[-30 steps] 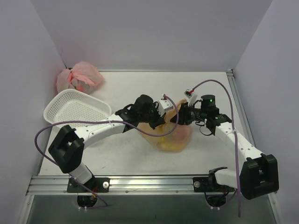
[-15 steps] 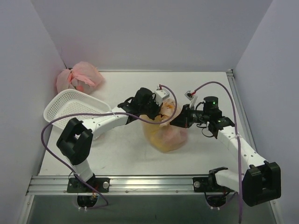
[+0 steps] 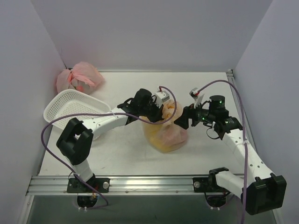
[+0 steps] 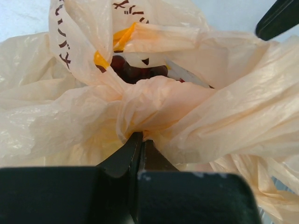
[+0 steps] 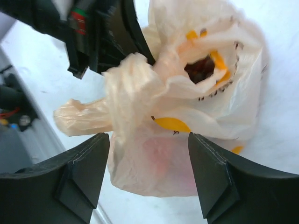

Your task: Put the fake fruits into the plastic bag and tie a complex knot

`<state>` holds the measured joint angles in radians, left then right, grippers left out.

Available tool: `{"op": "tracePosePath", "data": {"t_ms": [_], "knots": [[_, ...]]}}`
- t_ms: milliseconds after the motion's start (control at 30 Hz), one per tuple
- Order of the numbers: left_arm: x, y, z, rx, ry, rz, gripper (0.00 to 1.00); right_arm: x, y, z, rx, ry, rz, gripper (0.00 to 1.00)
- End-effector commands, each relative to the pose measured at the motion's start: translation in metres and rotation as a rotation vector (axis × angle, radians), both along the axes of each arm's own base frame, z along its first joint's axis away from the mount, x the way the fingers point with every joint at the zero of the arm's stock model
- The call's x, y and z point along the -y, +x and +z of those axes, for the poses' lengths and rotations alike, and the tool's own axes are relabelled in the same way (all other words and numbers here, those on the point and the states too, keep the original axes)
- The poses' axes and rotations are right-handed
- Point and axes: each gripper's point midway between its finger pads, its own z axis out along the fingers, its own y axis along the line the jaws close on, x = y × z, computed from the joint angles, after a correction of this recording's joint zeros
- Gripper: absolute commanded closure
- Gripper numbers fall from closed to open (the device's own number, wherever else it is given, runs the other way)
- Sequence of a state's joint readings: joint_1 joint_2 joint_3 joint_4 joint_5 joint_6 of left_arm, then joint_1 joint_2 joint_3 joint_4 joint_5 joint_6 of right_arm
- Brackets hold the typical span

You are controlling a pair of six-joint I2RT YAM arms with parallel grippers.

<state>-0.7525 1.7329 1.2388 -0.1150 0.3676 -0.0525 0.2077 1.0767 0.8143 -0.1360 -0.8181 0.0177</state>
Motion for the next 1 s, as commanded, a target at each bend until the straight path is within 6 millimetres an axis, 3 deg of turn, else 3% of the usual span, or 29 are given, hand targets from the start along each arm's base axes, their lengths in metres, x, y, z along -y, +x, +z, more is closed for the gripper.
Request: {"op": "tracePosePath", "data": {"t_ms": [0,133,233,267,333,367,400,467,567,667,833,967], "knots": [[0.014,-0.002,0.032,-0.001,-0.101,-0.039,1.0,0.011,0.01,0.045,0.357,-0.159,0.031,0.31],[0.018,-0.004,0.036,-0.035,-0.137,-0.055,1.0,-0.003,0.004,0.06,0.537,-0.23,0.167,0.24],[0.018,-0.002,0.039,-0.055,-0.162,-0.033,1.0,-0.004,0.016,0.061,0.497,-0.251,0.152,0.24],[0.016,-0.001,0.04,-0.06,-0.168,-0.02,1.0,0.003,0.024,0.062,0.468,-0.244,0.11,0.26],[0.013,0.001,0.039,-0.076,-0.173,0.004,1.0,0.017,0.045,0.07,0.432,-0.165,0.03,0.35],[0.012,0.001,0.038,-0.078,-0.167,0.017,1.0,0.035,0.058,0.077,0.358,-0.079,-0.09,0.39],[0.009,0.001,0.037,-0.078,-0.163,0.029,1.0,0.038,0.074,0.086,0.374,-0.032,-0.121,0.49],[0.006,0.0,0.034,-0.08,-0.151,0.04,1.0,0.043,0.089,0.102,0.364,0.011,-0.15,0.6],[0.001,-0.004,0.027,-0.098,-0.142,0.054,1.0,0.029,0.112,0.088,0.271,0.053,-0.092,0.71],[-0.001,-0.007,0.015,-0.133,-0.133,0.087,1.0,0.008,0.114,0.061,0.18,0.066,-0.014,0.76],[-0.002,-0.002,0.001,-0.167,-0.153,0.142,1.0,-0.013,0.096,0.009,0.1,0.009,0.112,0.78],[0.007,0.008,0.013,-0.144,-0.243,0.158,1.0,-0.014,0.076,-0.031,0.016,-0.046,0.171,0.79]]}}
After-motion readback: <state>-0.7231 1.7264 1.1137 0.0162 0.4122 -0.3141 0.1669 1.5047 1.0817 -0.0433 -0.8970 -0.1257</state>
